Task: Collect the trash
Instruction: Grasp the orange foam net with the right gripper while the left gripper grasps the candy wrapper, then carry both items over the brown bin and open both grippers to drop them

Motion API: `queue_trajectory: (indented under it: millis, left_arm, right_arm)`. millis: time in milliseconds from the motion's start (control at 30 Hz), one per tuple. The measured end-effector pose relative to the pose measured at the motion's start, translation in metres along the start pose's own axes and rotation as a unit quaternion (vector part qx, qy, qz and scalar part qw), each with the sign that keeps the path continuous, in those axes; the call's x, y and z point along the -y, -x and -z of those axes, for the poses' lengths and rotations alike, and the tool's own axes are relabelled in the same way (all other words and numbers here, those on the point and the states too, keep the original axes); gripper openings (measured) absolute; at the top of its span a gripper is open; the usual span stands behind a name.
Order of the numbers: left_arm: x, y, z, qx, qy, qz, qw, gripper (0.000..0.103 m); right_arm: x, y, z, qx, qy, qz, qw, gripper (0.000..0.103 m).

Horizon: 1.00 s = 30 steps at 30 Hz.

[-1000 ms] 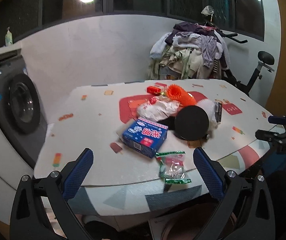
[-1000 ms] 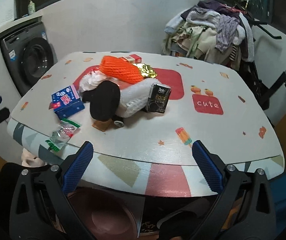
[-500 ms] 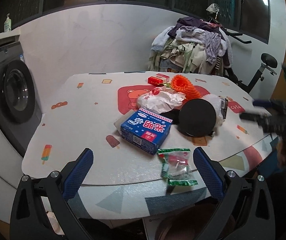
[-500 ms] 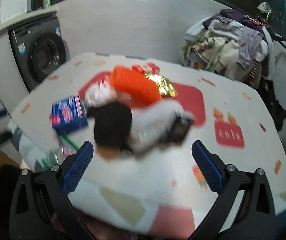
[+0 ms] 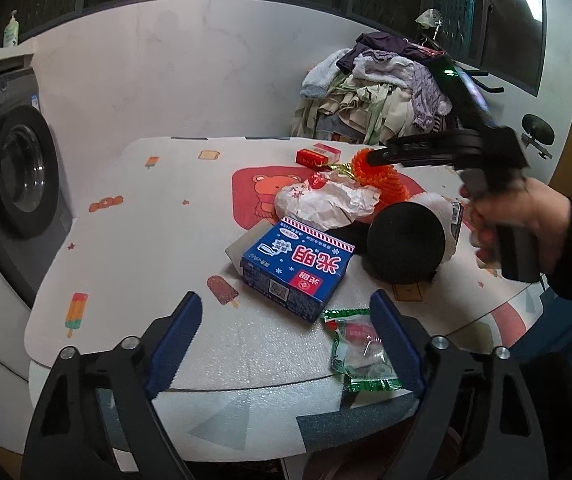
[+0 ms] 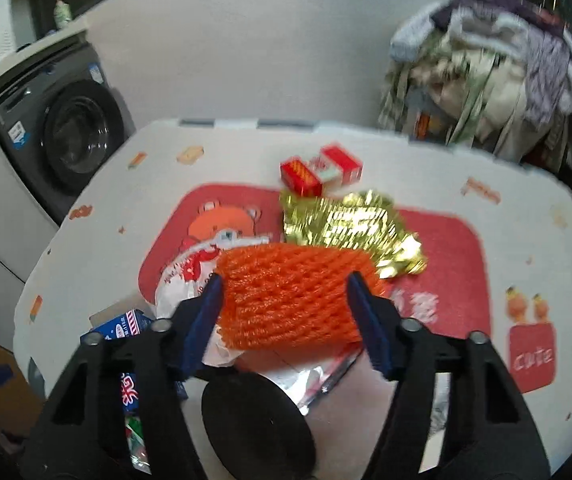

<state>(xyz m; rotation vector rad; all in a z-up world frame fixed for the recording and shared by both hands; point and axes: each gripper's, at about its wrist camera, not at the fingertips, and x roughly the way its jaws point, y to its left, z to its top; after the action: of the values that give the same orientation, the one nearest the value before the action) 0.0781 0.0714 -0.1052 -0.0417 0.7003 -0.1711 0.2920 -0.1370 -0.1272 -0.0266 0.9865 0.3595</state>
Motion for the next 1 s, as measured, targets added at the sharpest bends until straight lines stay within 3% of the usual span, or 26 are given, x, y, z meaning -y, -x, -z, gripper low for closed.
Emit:
queue_trajectory:
  millis: [33,133,300,500,667,700,733,833,1000]
  left_arm:
    - [0.0,-0.001,0.0,-0.001,0.0,0.003,1.0,0.079]
    - [0.002,-0.001,0.001,-0.001,-0.001,0.014,0.9999,0.076]
    - [0.008,-0.009,0.005,-0.019,0.009,0.045,0.9988,0.076]
    - [0.032,-0.036,0.017,-0.07,0.003,0.081,0.9943,0.076]
    - [0.051,-0.062,0.025,-0.105,-0.026,0.071,0.9916,0.075]
    - [0.053,-0.068,0.027,-0.114,-0.033,0.066,0.9908,0.069]
    - [0.056,-0.075,0.029,-0.125,-0.035,0.063,0.9895,0.055]
    - [0.055,-0.082,0.033,-0.144,-0.023,0.073,0.9866,0.03]
    - [0.066,-0.06,0.032,-0.129,-0.036,0.084,0.9873,0.027]
  right_arm:
    - [0.0,-0.002,0.0,-0.006,0.0,-0.006,1.0,0.037]
    - [0.0,0.018,0.004,0.029,0.011,-0.011,0.999,0.024]
    - [0.004,0.096,0.027,0.136,0.019,-0.027,0.99,0.023]
    - [0.016,0.17,0.084,0.219,0.01,0.021,0.975,0.022]
    - [0.037,0.196,0.132,0.228,-0.016,0.053,0.972,0.022]
    - [0.043,0.2,0.143,0.223,-0.025,0.052,0.973,0.022]
    - [0.048,0.204,0.152,0.22,-0.03,0.053,0.974,0.022]
    - [0.059,0.21,0.175,0.206,-0.043,0.053,0.976,0.022]
    - [0.061,0.215,0.202,0.183,-0.057,0.027,0.981,0.022]
